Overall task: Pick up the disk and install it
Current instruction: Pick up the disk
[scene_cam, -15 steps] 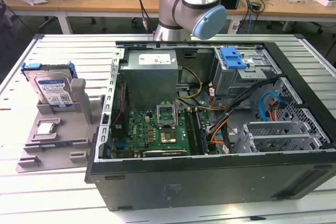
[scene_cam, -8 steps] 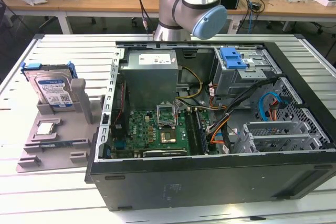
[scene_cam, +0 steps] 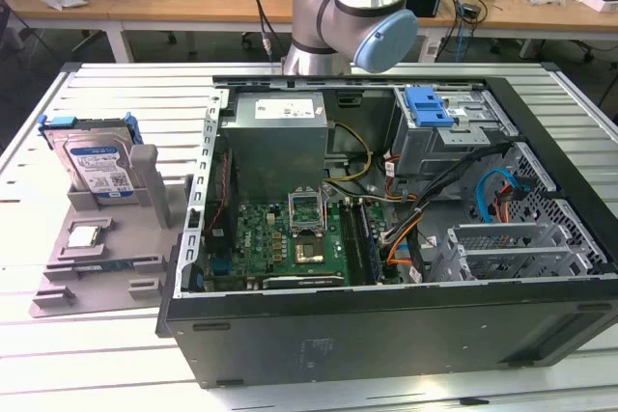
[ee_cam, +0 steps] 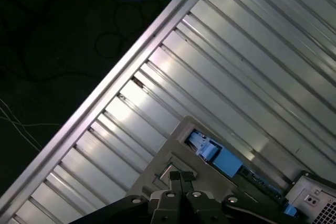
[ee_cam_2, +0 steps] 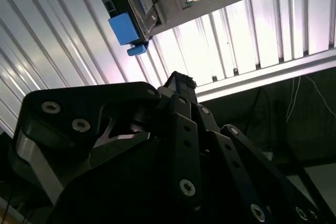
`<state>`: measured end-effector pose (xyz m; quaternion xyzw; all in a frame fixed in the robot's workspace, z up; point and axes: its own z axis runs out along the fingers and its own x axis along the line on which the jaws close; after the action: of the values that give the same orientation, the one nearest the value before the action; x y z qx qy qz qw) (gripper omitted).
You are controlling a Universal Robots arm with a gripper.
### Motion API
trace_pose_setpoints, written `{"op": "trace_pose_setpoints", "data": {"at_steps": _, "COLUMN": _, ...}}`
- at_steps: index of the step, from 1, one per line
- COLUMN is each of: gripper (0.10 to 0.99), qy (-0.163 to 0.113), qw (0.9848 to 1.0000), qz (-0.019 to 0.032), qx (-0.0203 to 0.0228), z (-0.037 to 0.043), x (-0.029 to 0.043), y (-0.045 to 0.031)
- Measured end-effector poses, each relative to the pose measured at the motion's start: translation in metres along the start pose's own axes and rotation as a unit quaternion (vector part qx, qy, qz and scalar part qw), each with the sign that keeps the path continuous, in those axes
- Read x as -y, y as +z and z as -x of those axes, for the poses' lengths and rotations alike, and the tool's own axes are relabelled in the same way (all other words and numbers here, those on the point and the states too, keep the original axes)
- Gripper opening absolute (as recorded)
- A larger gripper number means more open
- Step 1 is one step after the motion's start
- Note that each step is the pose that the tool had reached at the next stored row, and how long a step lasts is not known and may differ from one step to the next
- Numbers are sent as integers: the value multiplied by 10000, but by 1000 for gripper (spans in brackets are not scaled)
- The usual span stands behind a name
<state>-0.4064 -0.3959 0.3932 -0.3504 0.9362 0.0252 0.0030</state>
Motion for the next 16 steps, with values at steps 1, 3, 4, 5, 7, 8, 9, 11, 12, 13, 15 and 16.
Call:
{"op": "trace_pose_setpoints", "data": {"at_steps": 1, "gripper": 106, "qy": -61, "qw": 10000, "qz": 1, "qx": -3, "z": 0, "x": 0, "y": 0}}
{"op": "trace_pose_setpoints", "data": {"at_steps": 3, "gripper": 106, "qy": -194, "qw": 9998, "qz": 4, "qx": -9, "z": 0, "x": 0, "y": 0}}
{"op": "trace_pose_setpoints", "data": {"at_steps": 4, "gripper": 106, "qy": -237, "qw": 9997, "qz": 6, "qx": -11, "z": 0, "x": 0, "y": 0}}
{"op": "trace_pose_setpoints", "data": {"at_steps": 5, "gripper": 106, "qy": -277, "qw": 9996, "qz": 7, "qx": -13, "z": 0, "x": 0, "y": 0}}
{"op": "trace_pose_setpoints", "data": {"at_steps": 7, "gripper": 106, "qy": -400, "qw": 9992, "qz": 9, "qx": -18, "z": 0, "x": 0, "y": 0}}
{"op": "trace_pose_setpoints", "data": {"at_steps": 8, "gripper": 106, "qy": -463, "qw": 9989, "qz": 11, "qx": -21, "z": 0, "x": 0, "y": 0}}
{"op": "trace_pose_setpoints", "data": {"at_steps": 9, "gripper": 106, "qy": -536, "qw": 9986, "qz": 12, "qx": -24, "z": 0, "x": 0, "y": 0}}
{"op": "trace_pose_setpoints", "data": {"at_steps": 11, "gripper": 106, "qy": -640, "qw": 9979, "qz": 15, "qx": -29, "z": 0, "x": 0, "y": 0}}
{"op": "trace_pose_setpoints", "data": {"at_steps": 12, "gripper": 106, "qy": -713, "qw": 9974, "qz": 17, "qx": -32, "z": 0, "x": 0, "y": 0}}
{"op": "trace_pose_setpoints", "data": {"at_steps": 13, "gripper": 106, "qy": -753, "qw": 9972, "qz": 18, "qx": -34, "z": 0, "x": 0, "y": 0}}
{"op": "trace_pose_setpoints", "data": {"at_steps": 15, "gripper": 106, "qy": -852, "qw": 9964, "qz": 20, "qx": -38, "z": 0, "x": 0, "y": 0}}
{"op": "trace_pose_setpoints", "data": {"at_steps": 16, "gripper": 106, "qy": -917, "qw": 9958, "qz": 21, "qx": -42, "z": 0, "x": 0, "y": -1}}
